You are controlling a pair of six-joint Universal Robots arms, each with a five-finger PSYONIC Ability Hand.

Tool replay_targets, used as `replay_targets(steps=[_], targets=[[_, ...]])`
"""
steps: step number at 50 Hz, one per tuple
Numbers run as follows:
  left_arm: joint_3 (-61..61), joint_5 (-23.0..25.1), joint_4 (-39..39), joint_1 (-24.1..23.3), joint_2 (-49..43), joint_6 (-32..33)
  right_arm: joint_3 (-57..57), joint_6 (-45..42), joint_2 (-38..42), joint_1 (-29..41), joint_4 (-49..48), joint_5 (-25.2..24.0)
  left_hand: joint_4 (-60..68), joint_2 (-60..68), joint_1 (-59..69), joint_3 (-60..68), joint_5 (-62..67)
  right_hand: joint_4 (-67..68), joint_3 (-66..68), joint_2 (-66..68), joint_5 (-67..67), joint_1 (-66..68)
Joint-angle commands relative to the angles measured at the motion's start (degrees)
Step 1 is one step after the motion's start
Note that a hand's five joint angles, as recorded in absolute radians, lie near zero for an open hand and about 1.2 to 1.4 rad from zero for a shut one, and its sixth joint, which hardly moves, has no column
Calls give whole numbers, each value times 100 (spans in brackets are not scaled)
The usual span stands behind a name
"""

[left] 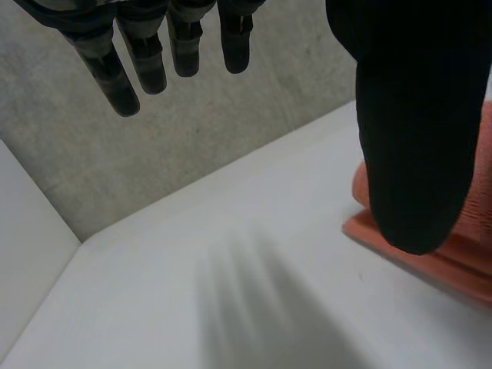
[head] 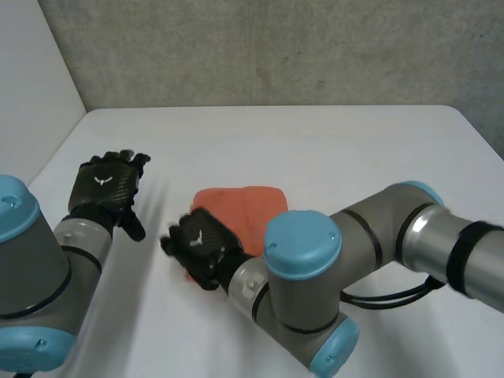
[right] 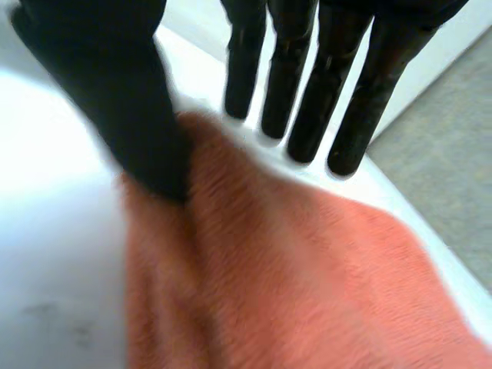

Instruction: Fold the laundry

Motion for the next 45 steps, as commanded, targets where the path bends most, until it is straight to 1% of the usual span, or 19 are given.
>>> replay_targets(steps=[1, 3, 4, 6, 8, 9, 11, 14, 16, 22, 26, 28, 32, 37, 39, 40, 42, 43, 45], targets=[[493, 34, 1, -64, -287, -84, 116, 973, -951, -441, 47, 418, 98, 108, 28, 98, -103, -3008, -2995, -2811, -3014, -1793], [773, 121, -17, -213, -549, -188, 291, 1691, -1231, -686, 56, 488, 81, 91, 11, 81, -120, -3008, -2995, -2811, -3014, -1793], [774, 122, -17, -213, -550, -189, 292, 1694, -1232, -687, 56, 488, 81, 91, 11, 81, -120, -3008, -2995, -2811, -3014, -1793], [906, 219, -61, -363, -629, -338, 458, 2403, -1425, -1019, 82, 488, 98, 108, 28, 98, -103, -3008, -2995, -2811, -3014, -1793], [1195, 428, -262, -660, -813, -854, 520, 2667, -1452, -1195, 143, 488, 81, 91, 12, 81, -120, -3008, -2995, -2811, -3014, -1793], [1196, 430, -263, -662, -814, -857, 520, 2670, -1452, -1197, 144, 488, 81, 91, 11, 81, -120, -3008, -2995, -2811, -3014, -1793], [1511, 674, -648, -907, -1137, -1426, 590, 2950, -1417, -1468, 379, 488, 47, 58, -22, 47, -153, -3008, -2995, -2811, -3014, -1793], [1662, 790, -861, -1013, -1297, -1630, 512, 2969, -1181, -1653, 749, 488, 47, 57, -22, 47, -153, -3008, -2995, -2811, -3014, -1793], [1942, 825, -1272, -1101, -1647, -1841, 468, 2960, -953, -1758, 898, 445, 47, 57, -22, 47, -153, -3008, -2995, -2811, -3014, -1793], [2215, 720, -1879, -1049, -2105, -1850, 12, 2977, -214, -1900, 1294, 383, 47, 57, -22, 47, -153, -3008, -2995, -2811, -3014, -1793], [2207, 658, -1959, -996, -2159, -1850, -287, 2951, 94, -1909, 1506, 321, 47, 57, -22, 47, -153, -3008, -2995, -2811, -3014, -1793], [2137, 527, -1986, -829, -2159, -1824, -367, 2942, 130, -1909, 1567, 313, 30, 41, -39, 30, -170, -3008, -2995, -2811, -3014, -1793], [2119, 474, -2012, -749, -2132, -1797, -482, 2933, 130, -1909, 1629, 304, 30, 41, -39, 30, -170, -3008, -2995, -2811, -3014, -1793], [2137, 465, -2065, -732, -1851, -1727, -570, 2916, -28, -1909, 1761, 304, 26, 36, -44, 26, -175, -3008, -2995, -2811, -3014, -1793], [2145, 474, -2056, -741, -1475, -1727, -552, 2925, -439, -1918, 1814, 304, 26, 36, -44, 26, -175, -3008, -2995, -2811, -3014, -1793], [2145, 474, -2056, -741, -1473, -1727, -552, 2925, -441, -1918, 1814, 304, 26, 36, -44, 26, -175, -3008, -2995, -2811, -3014, -1793], [2215, 465, -2065, -749, -1053, -1727, -430, 2933, -1036, -1926, 1744, 382, 26, 36, -44, 26, -175, -3008, -2995, -2811, -3014, -1793], [2216, 465, -2065, -749, -1051, -1727, -429, 2933, -1039, -1927, 1743, 383, 26, 36, -44, 26, -175, -3008, -2995, -2811, -3014, -1793], [2233, 474, -2056, -749, -805, -1727, -263, 2942, -1616, -2084, 1595, 470, 26, 36, -44, 26, -175, -3008, -2995, -2811, -3014, -1793]])
